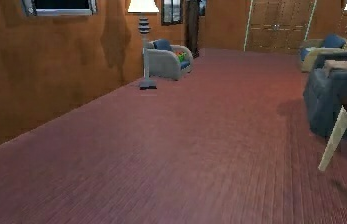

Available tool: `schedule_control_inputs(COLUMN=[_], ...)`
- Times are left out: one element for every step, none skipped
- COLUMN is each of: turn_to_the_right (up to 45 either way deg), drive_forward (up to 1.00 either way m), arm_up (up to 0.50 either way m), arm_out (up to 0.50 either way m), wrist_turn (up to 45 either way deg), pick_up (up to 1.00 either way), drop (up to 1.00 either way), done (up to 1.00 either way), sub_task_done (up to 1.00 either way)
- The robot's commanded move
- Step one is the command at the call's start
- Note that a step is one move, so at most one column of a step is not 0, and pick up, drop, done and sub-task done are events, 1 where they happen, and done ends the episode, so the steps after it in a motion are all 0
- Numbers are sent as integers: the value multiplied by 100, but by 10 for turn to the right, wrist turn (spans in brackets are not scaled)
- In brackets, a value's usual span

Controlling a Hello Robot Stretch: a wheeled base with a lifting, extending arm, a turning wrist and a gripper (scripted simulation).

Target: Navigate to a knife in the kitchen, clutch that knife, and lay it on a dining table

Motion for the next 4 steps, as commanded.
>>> schedule_control_inputs(turn_to_the_right=[0, 330, 0, 330], drive_forward=[30, 0, 100, 0], arm_up=[0, 0, 0, 0], arm_out=[0, 0, 0, 0], wrist_turn=[0, 0, 0, 0], pick_up=[0, 0, 0, 0], drop=[0, 0, 0, 0], done=[0, 0, 0, 0], sub_task_done=[0, 0, 0, 0])
